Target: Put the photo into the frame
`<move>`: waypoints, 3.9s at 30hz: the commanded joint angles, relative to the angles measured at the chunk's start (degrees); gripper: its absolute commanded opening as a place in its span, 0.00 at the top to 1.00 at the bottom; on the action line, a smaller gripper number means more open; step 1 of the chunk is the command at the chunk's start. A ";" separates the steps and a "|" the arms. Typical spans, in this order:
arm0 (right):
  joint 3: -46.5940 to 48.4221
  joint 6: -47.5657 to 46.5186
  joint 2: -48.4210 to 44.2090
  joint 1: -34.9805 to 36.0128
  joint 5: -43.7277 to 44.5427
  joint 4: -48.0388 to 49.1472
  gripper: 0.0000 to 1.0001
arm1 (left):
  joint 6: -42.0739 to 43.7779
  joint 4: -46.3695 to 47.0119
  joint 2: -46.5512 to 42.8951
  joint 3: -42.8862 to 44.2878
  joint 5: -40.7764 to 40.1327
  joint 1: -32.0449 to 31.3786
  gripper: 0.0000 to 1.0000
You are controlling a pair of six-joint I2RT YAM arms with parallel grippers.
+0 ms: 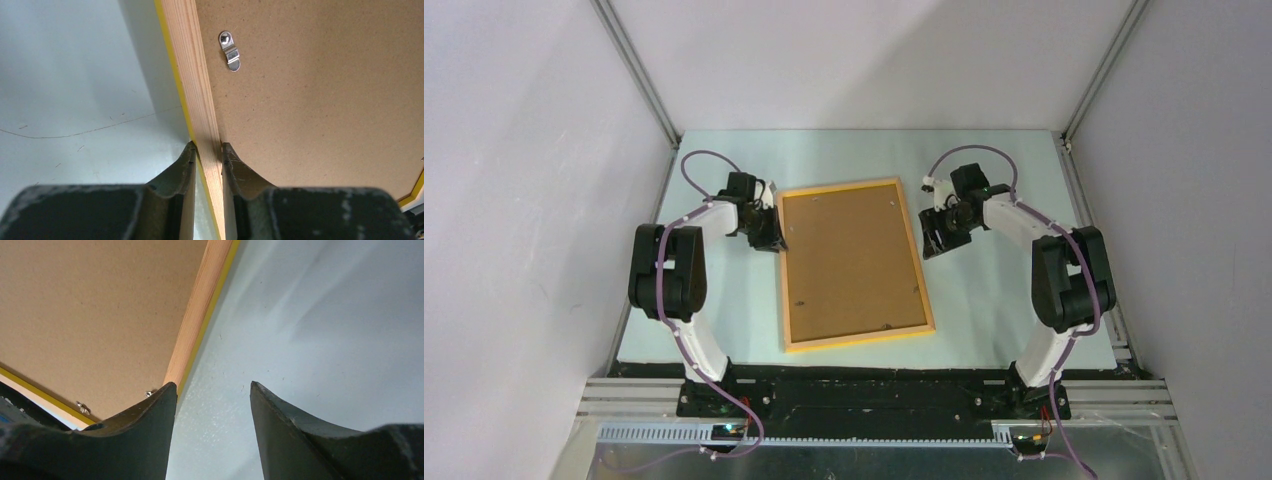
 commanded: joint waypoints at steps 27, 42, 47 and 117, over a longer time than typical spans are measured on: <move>20.52 6.59 15.56 -0.79 11.00 4.34 0.40 | 5.04 -3.18 4.76 3.95 11.11 -6.89 1.00; 11.98 7.74 10.52 -1.68 14.68 6.72 0.40 | 4.59 -3.07 4.50 3.70 10.49 -6.92 1.00; 11.94 8.51 11.62 -1.61 13.07 7.19 0.40 | 4.59 -3.15 4.56 3.78 10.37 -6.87 1.00; 21.16 0.79 17.04 -5.36 0.82 -4.18 0.49 | 4.15 -3.09 4.27 3.96 10.26 -6.66 1.00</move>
